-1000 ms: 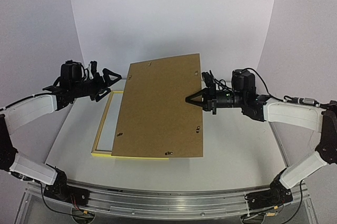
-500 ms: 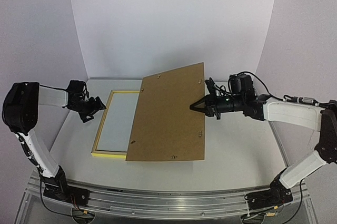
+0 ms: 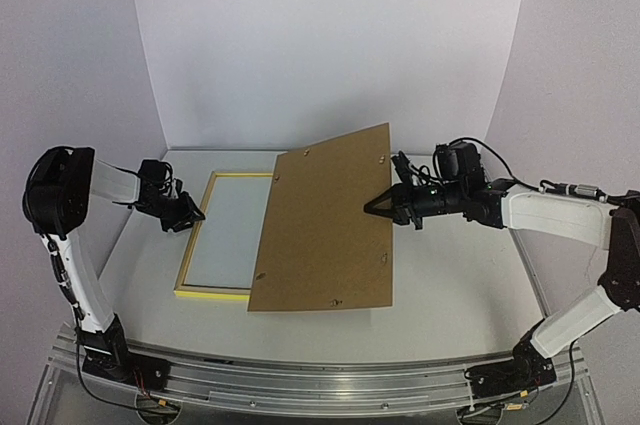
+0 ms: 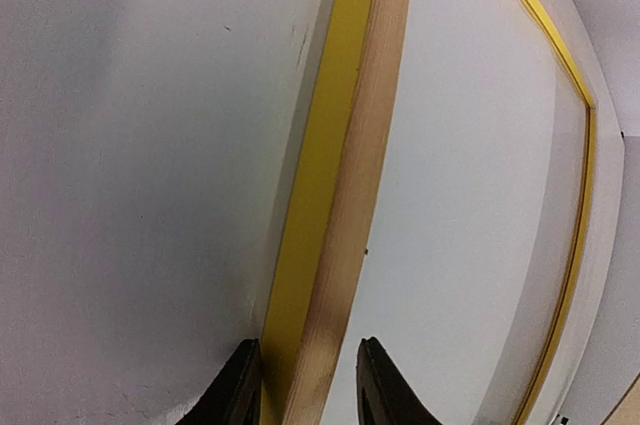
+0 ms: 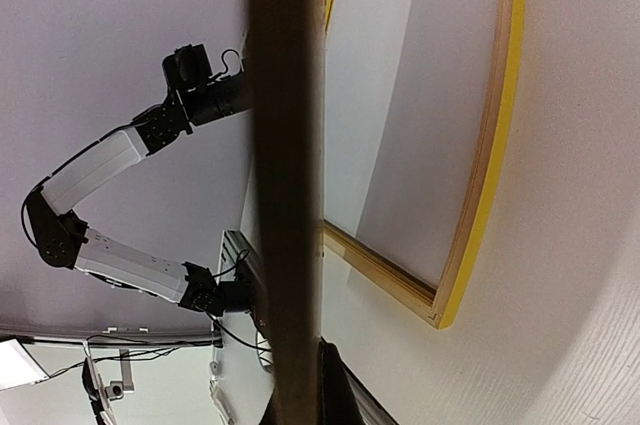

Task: Put the photo into the frame
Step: Move the photo frame to the center of the board, then place the photo frame item in the photo frame.

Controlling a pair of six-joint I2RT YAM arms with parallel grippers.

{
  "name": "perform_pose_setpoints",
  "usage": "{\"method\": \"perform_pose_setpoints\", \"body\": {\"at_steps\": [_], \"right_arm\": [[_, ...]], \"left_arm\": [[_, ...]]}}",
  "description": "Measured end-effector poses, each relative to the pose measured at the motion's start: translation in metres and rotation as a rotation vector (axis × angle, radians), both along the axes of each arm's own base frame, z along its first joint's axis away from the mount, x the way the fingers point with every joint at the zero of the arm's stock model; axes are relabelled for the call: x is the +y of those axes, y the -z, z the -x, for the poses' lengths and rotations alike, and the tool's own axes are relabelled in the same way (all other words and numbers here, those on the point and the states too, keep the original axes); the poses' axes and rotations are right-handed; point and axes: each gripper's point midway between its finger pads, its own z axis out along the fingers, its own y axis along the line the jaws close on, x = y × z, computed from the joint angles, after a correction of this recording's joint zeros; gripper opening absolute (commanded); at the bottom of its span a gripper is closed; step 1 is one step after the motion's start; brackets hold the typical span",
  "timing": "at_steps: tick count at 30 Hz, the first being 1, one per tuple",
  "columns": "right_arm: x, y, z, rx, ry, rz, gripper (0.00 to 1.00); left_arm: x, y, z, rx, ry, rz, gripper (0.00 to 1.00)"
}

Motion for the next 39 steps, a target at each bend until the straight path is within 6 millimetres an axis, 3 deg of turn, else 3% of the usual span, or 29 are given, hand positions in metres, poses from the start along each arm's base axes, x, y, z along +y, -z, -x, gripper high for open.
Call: {"method": "perform_pose_setpoints", "body": {"at_steps": [10, 18, 22, 26, 30, 39], "right_arm": [[-0.006, 0.002, -0.004, 0.002, 0.009, 0.006, 0.0], [-0.004, 0.002, -0.005, 0.026, -0.008, -0.005, 0.0], [0.003, -0.002, -0.013, 0.049, -0.032, -0.03, 0.0], [0.008, 0.006, -0.021, 0.098, -0.041, -0.04, 0.0], [0.011, 0.029, -0.026, 0.183, -0.031, -0.028, 0.0], [0.023, 0.058, -0.025, 0.292, -0.1, -0.046, 0.0]], "left_arm": [[-0.017, 0.003, 0.01, -0.043, 0.047, 0.046, 0.08], [-0.065, 0.004, 0.049, -0.045, 0.094, 0.068, 0.05], [-0.078, 0.005, 0.074, -0.041, 0.105, 0.093, 0.04], [-0.082, 0.005, 0.098, -0.028, 0.08, 0.104, 0.04], [-0.079, 0.005, 0.113, -0.012, 0.027, 0.109, 0.04], [-0.075, 0.006, 0.117, 0.003, -0.015, 0.117, 0.04]]}}
